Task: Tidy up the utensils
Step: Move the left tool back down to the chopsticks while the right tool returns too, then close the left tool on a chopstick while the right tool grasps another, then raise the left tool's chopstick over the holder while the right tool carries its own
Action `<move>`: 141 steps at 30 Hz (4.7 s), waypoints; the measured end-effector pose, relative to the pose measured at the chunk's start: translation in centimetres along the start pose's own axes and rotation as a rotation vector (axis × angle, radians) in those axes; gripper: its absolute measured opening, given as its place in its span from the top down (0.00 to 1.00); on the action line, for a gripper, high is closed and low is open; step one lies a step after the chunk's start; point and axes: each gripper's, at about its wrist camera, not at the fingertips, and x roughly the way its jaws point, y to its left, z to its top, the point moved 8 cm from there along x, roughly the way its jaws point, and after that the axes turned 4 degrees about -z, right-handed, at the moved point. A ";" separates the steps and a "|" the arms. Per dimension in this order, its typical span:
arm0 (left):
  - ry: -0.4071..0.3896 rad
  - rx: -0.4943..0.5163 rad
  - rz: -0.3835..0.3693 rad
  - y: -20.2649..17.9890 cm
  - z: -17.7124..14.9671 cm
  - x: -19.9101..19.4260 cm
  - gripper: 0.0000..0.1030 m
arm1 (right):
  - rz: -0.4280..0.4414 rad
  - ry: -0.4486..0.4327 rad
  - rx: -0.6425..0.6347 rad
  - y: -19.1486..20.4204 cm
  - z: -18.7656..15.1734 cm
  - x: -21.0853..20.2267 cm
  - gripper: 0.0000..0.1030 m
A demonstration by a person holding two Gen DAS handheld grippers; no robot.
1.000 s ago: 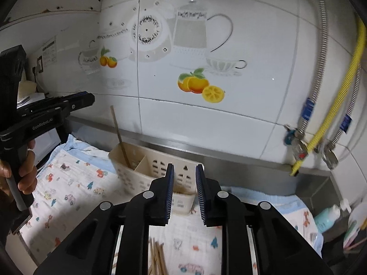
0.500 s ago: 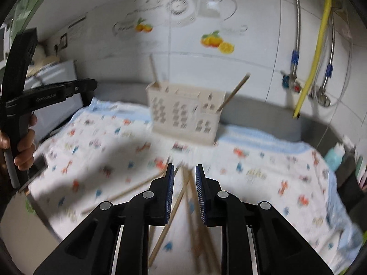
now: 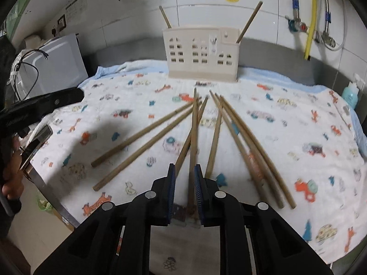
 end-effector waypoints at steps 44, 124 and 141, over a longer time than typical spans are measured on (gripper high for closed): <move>0.164 0.033 -0.062 -0.9 -6.9 5.2 0.86 | -0.044 -0.045 0.044 -1.8 0.8 -0.5 0.94; -0.290 0.211 -0.034 -2.6 24.9 -1.6 0.94 | -0.049 -0.202 -0.028 -8.8 32.3 -0.7 0.94; -0.365 0.170 0.047 -0.7 32.2 2.9 0.94 | -0.040 -0.162 -0.049 -8.9 31.1 2.9 0.94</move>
